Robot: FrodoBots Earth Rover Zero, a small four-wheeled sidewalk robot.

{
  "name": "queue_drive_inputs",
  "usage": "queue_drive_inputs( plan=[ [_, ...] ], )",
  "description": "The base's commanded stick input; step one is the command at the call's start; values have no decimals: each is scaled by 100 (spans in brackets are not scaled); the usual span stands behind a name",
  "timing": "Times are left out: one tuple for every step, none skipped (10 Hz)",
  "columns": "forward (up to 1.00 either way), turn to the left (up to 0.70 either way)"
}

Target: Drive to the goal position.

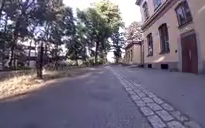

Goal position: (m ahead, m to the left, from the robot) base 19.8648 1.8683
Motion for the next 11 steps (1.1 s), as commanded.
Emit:
queue_drive_inputs(
  plan=[
    [45, 0],
    [45, 0],
    [45, 0],
    [45, 0],
    [45, 0],
    [45, 0],
    [45, 0],
    [45, 0],
    [45, 0],
    [45, 0],
    [45, 0]
  ],
)
